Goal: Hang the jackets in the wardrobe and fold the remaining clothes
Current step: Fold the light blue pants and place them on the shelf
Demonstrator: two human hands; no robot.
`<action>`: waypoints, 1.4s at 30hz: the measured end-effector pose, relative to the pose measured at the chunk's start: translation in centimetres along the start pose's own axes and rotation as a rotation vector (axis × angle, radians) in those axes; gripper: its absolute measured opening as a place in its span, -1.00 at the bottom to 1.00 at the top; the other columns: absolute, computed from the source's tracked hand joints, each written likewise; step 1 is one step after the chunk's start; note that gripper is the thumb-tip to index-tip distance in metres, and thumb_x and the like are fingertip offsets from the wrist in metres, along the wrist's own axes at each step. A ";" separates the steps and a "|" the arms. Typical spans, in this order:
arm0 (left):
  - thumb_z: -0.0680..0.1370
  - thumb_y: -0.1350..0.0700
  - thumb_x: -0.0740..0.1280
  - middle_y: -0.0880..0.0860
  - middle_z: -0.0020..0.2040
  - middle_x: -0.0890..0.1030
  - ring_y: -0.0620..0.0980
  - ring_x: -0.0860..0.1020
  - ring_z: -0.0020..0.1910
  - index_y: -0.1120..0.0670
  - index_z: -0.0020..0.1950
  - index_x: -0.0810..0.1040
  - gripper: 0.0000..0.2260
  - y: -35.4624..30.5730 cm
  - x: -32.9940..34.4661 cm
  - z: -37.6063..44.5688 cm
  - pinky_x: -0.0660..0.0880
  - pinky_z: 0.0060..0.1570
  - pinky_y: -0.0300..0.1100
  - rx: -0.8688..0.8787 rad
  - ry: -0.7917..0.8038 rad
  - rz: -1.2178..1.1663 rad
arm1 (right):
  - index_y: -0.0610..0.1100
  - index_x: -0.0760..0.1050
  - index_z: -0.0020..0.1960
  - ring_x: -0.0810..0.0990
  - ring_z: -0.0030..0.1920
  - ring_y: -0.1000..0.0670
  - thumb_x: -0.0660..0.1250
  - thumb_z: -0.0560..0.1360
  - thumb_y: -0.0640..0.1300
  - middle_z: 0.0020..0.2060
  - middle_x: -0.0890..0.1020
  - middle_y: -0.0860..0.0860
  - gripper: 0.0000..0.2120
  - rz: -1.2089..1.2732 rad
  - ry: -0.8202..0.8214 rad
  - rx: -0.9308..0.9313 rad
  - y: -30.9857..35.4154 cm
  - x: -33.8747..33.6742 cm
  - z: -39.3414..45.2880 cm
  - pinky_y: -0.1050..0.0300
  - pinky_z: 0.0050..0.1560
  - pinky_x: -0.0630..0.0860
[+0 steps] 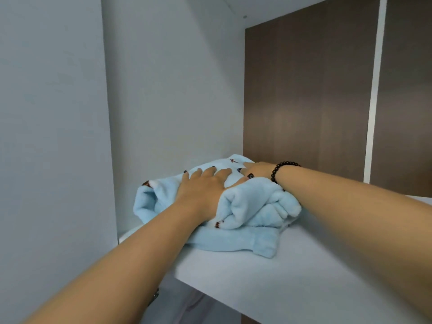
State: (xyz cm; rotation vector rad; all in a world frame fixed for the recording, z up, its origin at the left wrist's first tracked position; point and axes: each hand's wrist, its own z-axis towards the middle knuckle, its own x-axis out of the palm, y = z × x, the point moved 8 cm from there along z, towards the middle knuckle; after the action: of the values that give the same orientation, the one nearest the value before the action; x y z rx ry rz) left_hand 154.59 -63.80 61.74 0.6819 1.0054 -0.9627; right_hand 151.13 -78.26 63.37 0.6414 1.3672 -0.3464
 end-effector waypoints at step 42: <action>0.60 -0.30 -0.05 0.10 0.52 0.26 0.07 0.17 0.52 0.05 0.52 0.23 -0.39 6.8 -10.8 -35.9 0.25 0.39 0.06 0.034 0.151 -0.025 | -0.17 0.29 0.41 0.38 0.32 -0.09 0.24 0.55 0.09 0.39 0.36 -0.10 -0.47 -0.076 -0.162 -0.108 21.0 6.6 -41.0 0.02 0.32 0.36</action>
State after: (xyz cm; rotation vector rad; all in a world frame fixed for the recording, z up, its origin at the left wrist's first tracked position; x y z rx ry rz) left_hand 144.78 -27.25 57.63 0.7814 1.1340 -0.9624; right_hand 132.10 -36.01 58.70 0.4628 1.2482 -0.3750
